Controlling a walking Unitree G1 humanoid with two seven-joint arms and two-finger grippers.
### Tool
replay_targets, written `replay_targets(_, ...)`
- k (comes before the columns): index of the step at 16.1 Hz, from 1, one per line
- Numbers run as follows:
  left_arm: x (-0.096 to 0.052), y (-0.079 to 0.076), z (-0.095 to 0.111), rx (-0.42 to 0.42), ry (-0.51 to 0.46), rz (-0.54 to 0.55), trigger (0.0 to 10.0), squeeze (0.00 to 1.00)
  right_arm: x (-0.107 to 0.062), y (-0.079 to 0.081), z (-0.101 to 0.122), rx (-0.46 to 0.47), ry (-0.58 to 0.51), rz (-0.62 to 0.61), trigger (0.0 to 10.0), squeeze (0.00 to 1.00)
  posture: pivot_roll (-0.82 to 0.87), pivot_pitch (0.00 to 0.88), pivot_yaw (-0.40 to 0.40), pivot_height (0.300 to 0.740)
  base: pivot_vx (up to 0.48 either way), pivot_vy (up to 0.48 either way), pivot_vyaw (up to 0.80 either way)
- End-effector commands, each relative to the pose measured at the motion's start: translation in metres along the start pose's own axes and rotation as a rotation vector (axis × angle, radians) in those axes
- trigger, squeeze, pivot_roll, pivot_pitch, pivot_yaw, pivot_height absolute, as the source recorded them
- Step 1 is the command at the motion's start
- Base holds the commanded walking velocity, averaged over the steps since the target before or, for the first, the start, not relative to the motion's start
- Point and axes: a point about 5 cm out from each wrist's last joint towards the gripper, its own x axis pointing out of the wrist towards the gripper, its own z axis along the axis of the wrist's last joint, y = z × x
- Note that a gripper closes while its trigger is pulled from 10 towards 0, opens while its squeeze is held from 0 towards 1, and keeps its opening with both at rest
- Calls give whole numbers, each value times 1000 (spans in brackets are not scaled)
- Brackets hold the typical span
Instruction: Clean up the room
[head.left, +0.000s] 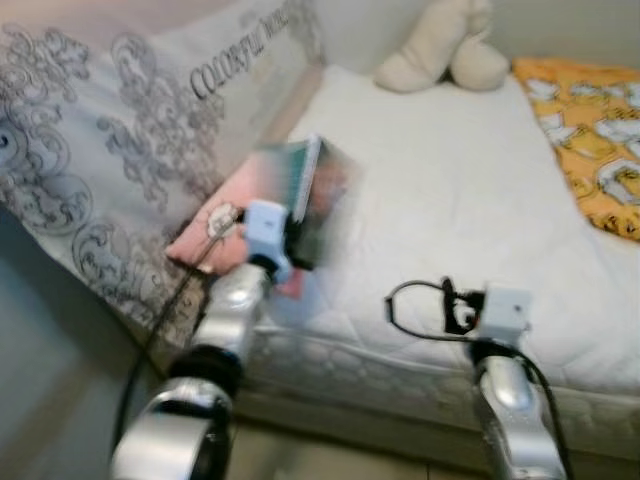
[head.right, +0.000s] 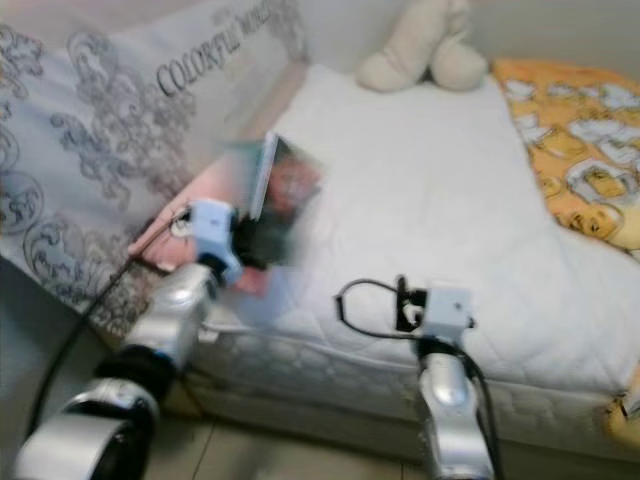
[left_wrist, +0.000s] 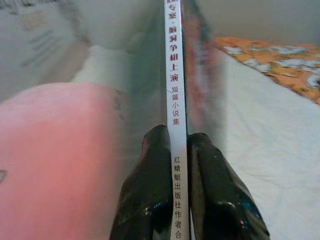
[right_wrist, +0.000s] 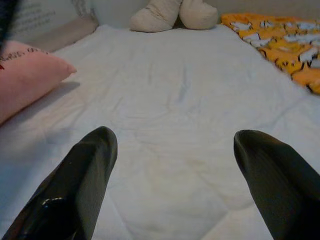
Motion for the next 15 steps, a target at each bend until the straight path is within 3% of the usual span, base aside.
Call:
replay_targets(1, 6, 2, 16, 30, -50, -14, 10000, 0, 2, 5, 9, 8, -37, 10, 10000, 0, 58, 0, 59, 740, 349, -326, 0)
replay_targets(6, 10, 4, 17, 46, -26, -3, 10000, 0, -3, 3, 8, 5, -36, 8, 10000, 0, 41, 0, 56, 740, 365, -256, 0)
replay_targets(8, 22, -9, 20, 91, 44, -36, 10000, 0, -10, 0, 6, -11, -25, 15, 10000, 0, 23, 0, 45, 740, 165, 0, 0)
replay_targets(10, 33, -33, 27, 27, 72, -157, 10000, 0, -23, -5, 4, -30, -8, 14, 10000, 0, -5, 8, 33, 740, 0, 0, 0)
replay_targets(12, 38, -64, 14, -203, 223, -269, 10000, 0, -48, -13, 0, -59, 32, 24, 10000, 0, -90, 106, 10, 740, 0, 0, 0)
replay_targets(13, 35, -66, 6, -256, 266, -259, 10000, 0, -52, -13, 0, -68, 40, 31, 10000, 0, -100, 114, 9, 740, 0, 0, 0)
replay_targets(14, 28, -74, -13, -427, 373, -233, 10000, 0, -67, -16, 2, -95, 58, 44, 10000, 0, -168, 169, -11, 740, 0, 0, 0)
replay_targets(15, 23, -76, -25, -474, 422, -191, 10000, 0, -74, -17, 4, -102, 72, 46, 10000, 0, -196, 187, -24, 740, 0, 0, 0)
